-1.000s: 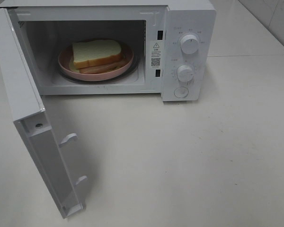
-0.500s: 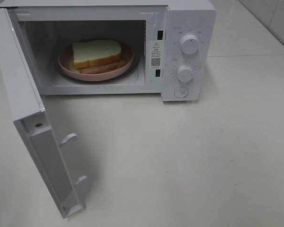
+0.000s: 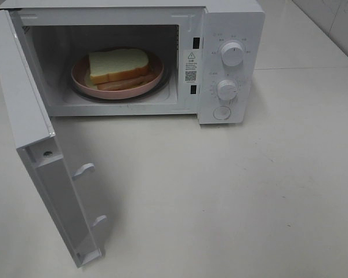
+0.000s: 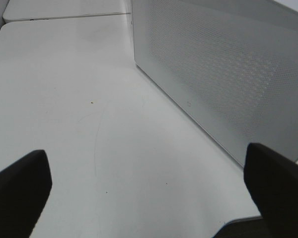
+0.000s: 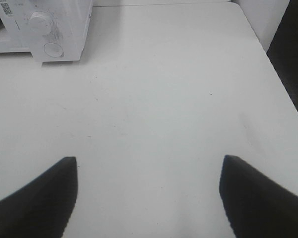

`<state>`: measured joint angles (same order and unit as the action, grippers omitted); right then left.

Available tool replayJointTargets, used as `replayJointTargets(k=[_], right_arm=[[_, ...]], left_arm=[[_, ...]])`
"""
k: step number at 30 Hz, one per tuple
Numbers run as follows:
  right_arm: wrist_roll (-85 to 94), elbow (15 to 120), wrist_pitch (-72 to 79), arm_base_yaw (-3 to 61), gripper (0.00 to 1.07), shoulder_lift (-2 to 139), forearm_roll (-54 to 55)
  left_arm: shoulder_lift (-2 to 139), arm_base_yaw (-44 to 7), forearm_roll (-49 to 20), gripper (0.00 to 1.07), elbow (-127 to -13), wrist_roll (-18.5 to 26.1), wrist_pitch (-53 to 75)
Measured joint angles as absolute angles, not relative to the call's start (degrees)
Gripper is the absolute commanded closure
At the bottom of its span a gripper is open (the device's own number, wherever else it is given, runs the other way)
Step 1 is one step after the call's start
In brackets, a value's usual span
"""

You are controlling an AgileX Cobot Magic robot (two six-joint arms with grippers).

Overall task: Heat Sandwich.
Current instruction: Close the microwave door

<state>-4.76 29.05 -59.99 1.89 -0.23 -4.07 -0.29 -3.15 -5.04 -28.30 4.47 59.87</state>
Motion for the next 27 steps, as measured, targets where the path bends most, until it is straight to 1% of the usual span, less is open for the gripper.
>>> replayJointTargets(k=[3,8,10,11,14,15,16,18,19,20,22,23,24,25,26,27], right_arm=[[-4.76,29.05,-59.99,1.89,0.31,-0.23,-4.07],[-4.76,29.05,-59.99,1.89,0.31,-0.23,-4.07],[-4.76,29.05,-59.99,1.89,0.31,-0.23,-4.07],[-4.76,29.05,-59.99,1.89,0.31,-0.23,-4.07],[-4.76,29.05,-59.99,1.89,0.31,-0.23,-4.01],[-4.76,29.05,-59.93,1.89,0.31,-0.23,-4.01],[-4.76,29.05,-59.93,1.89,0.31,-0.23,-4.01],[-4.76,29.05,-59.93,1.89,0.31,-0.23,-4.01],[-4.76,29.05,-59.93,1.89,0.31,-0.23,-4.01],[-4.76,29.05,-59.93,1.89,0.31,-0.23,-4.01],[-4.76,29.05,-59.93,1.89,0.31,-0.23,-4.01],[-4.76,29.05,-59.93,1.89,0.31,-0.23,-4.01],[-4.76,29.05,-59.93,1.89,0.31,-0.23,-4.01],[-4.76,29.05,-59.93,1.89,0.31,-0.23,-4.01],[-4.76,29.05,-59.93,1.89,0.31,-0.23,-4.01],[-4.76,29.05,-59.93,1.89,0.31,-0.23,-4.01]], left_arm=[[-0.29,-3.15,-4.98,0.09,-28.65,4.47,59.13],[-0.11,-3.15,-4.93,0.11,-29.45,4.47,53.92],[1.83,-3.15,-4.41,0.16,-29.45,4.47,51.85],[1.83,-3.15,-4.41,0.16,-29.45,4.47,51.85],[4.47,-3.15,-3.21,0.25,-29.39,4.47,49.45],[6.13,-3.15,-1.83,0.36,-28.82,4.47,46.81],[6.13,-3.15,-1.83,0.36,-28.82,4.47,46.81],[7.45,-3.15,-0.86,0.49,-28.25,4.47,44.58],[8.88,-3.15,-0.4,0.65,-27.67,4.47,42.17],[8.88,-3.15,-0.4,0.65,-27.67,4.47,42.17],[10.26,-3.15,0.0,0.8,-27.22,4.47,39.71],[11.86,-3.15,0.0,0.94,-26.64,4.47,37.53],[12.55,-3.15,0.0,0.99,-26.41,4.47,36.67],[12.55,-3.15,0.0,0.99,-26.41,4.47,36.67],[13.46,-3.15,0.0,1.05,-26.01,4.47,35.41],[14.38,-3.15,0.0,1.07,-25.67,4.47,34.49]])
